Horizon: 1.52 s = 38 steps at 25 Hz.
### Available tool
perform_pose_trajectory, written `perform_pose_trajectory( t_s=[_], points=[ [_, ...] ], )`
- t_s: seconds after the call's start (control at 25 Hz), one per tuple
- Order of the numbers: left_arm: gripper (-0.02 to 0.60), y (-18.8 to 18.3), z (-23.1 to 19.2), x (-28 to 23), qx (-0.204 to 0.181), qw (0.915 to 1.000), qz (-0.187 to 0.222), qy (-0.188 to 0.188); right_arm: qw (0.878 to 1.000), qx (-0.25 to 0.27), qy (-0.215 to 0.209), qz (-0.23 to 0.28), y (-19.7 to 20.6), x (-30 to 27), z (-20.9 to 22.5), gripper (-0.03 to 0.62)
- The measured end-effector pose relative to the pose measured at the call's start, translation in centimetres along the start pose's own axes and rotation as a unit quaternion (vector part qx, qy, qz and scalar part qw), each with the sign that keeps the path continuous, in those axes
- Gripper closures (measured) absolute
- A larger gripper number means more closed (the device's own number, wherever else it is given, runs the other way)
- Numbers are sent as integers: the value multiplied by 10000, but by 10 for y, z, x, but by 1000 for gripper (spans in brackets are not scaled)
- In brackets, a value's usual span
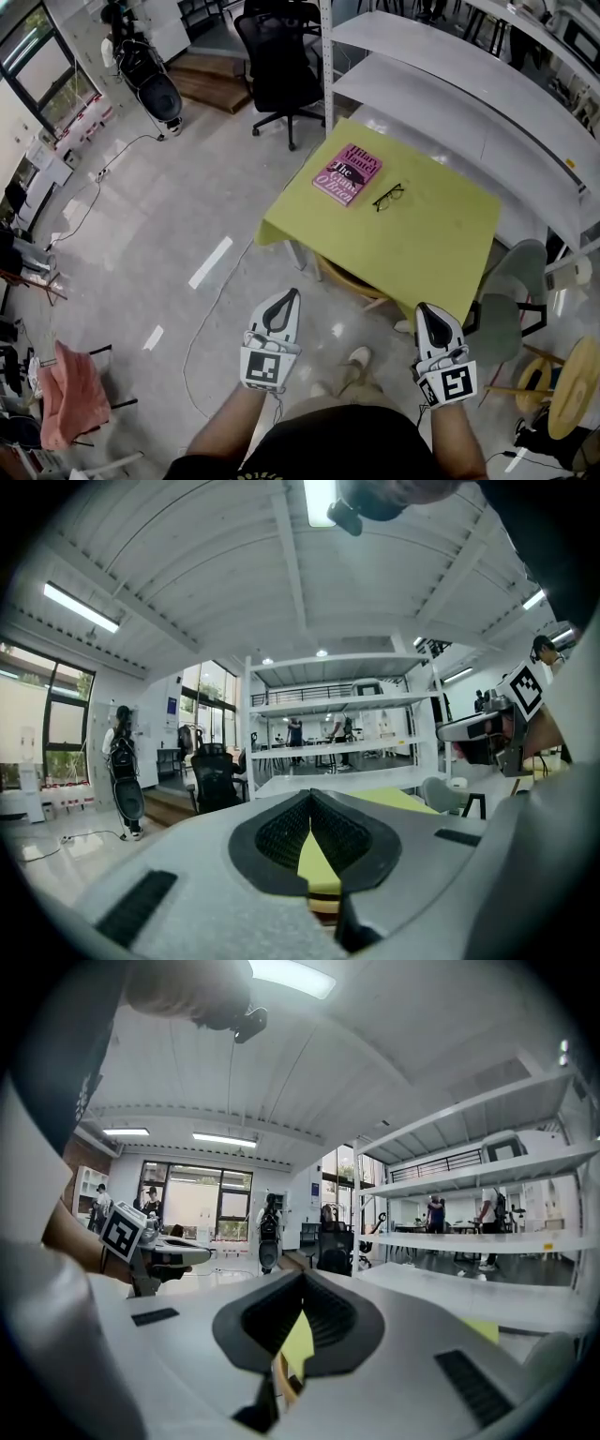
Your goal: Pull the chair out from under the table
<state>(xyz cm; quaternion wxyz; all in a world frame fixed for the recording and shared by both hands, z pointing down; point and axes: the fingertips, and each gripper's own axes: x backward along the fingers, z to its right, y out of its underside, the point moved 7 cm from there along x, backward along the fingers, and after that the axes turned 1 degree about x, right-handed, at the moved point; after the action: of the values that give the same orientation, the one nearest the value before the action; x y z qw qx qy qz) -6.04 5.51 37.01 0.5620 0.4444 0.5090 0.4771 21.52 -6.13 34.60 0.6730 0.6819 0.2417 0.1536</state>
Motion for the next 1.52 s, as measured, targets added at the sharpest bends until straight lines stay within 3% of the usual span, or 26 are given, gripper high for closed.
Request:
perform_pose_trajectory(
  t_s=[0.52, 0.88, 1.2, 1.4, 1.52],
  points=[
    [572, 26, -12, -50, -326, 9977, -583, 137, 9993, -207, -238, -187, 21, -40, 36, 588],
    [572, 14, -33, -85, -250, 9984, -504, 70, 9985, -148, -408, -329, 31, -72, 58, 588],
    [572, 29, -65, -109, -425, 9924, -675, 935, 9980, -146, 54, -608, 42, -106, 36, 588],
    [572, 38, -90, -129, -637, 9808, -828, 1645, 9951, -179, 551, -807, 50, -124, 18, 588],
    [572, 45, -97, -146, -875, 9689, -869, 2147, 9926, -298, 740, -911, 59, -133, 3, 588]
  ],
)
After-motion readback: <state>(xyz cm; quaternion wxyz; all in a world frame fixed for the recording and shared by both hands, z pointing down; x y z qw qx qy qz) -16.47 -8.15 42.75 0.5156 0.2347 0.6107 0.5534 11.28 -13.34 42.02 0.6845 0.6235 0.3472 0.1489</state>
